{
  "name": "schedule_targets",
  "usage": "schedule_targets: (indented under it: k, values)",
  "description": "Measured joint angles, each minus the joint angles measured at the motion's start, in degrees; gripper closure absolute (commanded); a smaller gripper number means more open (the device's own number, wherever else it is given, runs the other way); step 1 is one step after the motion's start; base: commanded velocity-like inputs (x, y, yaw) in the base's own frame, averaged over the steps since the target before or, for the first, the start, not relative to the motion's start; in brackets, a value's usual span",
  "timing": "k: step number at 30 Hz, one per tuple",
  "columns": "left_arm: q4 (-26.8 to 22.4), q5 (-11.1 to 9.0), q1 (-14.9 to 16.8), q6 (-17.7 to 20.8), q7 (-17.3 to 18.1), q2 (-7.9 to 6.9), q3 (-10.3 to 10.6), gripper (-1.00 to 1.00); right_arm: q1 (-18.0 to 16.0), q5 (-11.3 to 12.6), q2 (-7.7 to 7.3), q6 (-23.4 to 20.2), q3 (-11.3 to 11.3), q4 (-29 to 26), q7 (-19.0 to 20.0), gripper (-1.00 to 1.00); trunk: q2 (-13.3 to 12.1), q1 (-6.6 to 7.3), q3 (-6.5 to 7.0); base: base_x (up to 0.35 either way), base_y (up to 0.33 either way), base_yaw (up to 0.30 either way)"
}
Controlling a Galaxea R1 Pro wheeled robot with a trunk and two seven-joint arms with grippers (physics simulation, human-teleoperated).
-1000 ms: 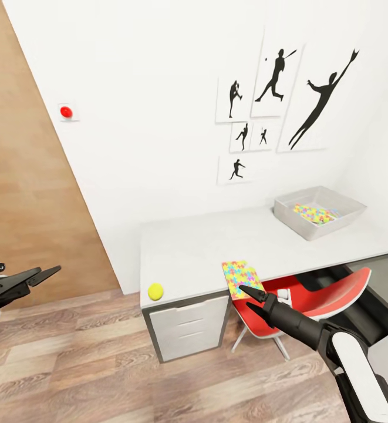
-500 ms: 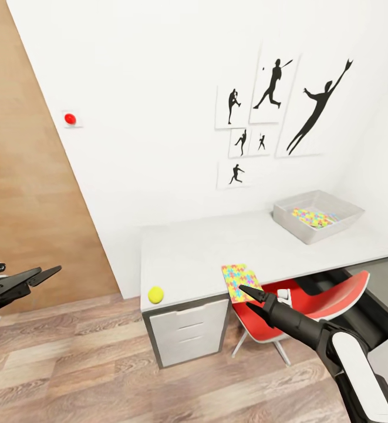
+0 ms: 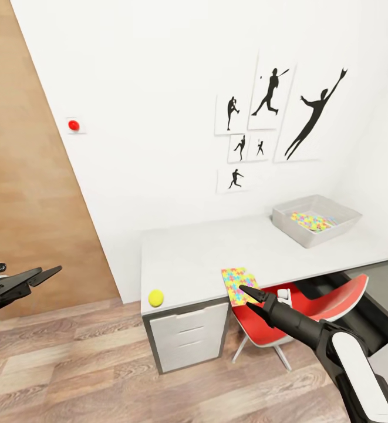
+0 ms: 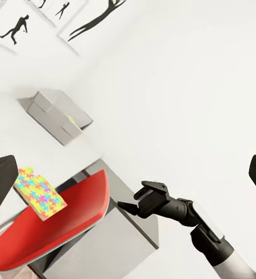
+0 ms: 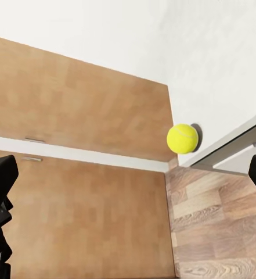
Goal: Put all the toys in the child's room - the three board games (two on the bed and one on the table), the two jigsaw puzzles on the table, and the tennis ball on the table - inside the toy box on the table in the child's room.
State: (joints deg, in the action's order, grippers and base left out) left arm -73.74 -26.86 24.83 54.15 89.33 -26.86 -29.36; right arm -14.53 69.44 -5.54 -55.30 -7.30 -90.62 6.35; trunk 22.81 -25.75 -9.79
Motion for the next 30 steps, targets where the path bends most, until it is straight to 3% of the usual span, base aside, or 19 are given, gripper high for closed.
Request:
schedule_targets:
  k: [7,25,30]
  values:
    - [0.0,0.0,0.0,0.0,0.0,-0.02,0.0,-1.0,0.0,0.0,0.0,1.0,0.0,0.0,0.1,-1.0,0.0,0.0,0.67,0.0,-0.049,0.0]
    - [0.0,0.0,-0.1,0.0,0.2,-0.03,0.0,-1.0,0.0,0.0,0.0,1.5,-0.1,0.0,0.0,-1.0,0.0,0.0,0.97,0.0,-0.196,-0.002]
    - [0.0,0.0,-0.1,0.0,0.2,-0.02,0.0,-1.0,0.0,0.0,0.0,1.6,-0.1,0.1,0.0,-1.0,0.0,0.0,1.02,0.0,-0.021,-0.173]
